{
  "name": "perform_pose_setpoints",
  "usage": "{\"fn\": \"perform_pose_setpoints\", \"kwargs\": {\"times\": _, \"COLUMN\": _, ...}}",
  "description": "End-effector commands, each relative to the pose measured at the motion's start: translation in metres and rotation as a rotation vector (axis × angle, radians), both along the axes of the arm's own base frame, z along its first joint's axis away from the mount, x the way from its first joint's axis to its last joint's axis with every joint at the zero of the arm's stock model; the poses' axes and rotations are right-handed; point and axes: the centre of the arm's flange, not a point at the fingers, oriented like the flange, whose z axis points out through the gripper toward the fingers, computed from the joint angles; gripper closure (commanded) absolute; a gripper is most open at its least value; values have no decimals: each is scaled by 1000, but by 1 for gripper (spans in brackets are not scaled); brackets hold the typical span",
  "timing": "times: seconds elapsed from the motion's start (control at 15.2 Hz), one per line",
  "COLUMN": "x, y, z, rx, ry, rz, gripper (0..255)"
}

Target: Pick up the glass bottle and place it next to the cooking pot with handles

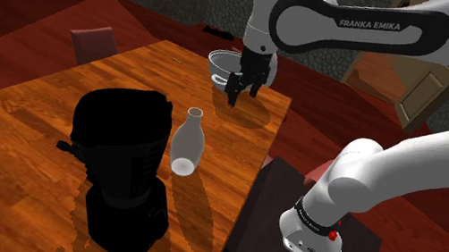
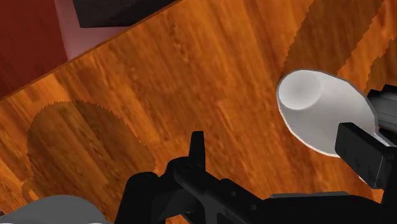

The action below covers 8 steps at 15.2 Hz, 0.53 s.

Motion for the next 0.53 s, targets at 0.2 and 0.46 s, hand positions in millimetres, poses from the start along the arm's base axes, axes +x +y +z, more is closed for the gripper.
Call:
{"fn": "perform_pose_setpoints", "kwargs": {"times": 0.2, "x": 25, "y": 50, "z": -24, "rx": 28, "ry": -32, "rz": -21, "gripper": 0}}
{"fn": "perform_pose_setpoints", "kwargs": {"times": 0.46, "x": 44, "y": 91, "z": -40, "rx": 50, "ry": -56, "rz": -37, "gripper": 0}}
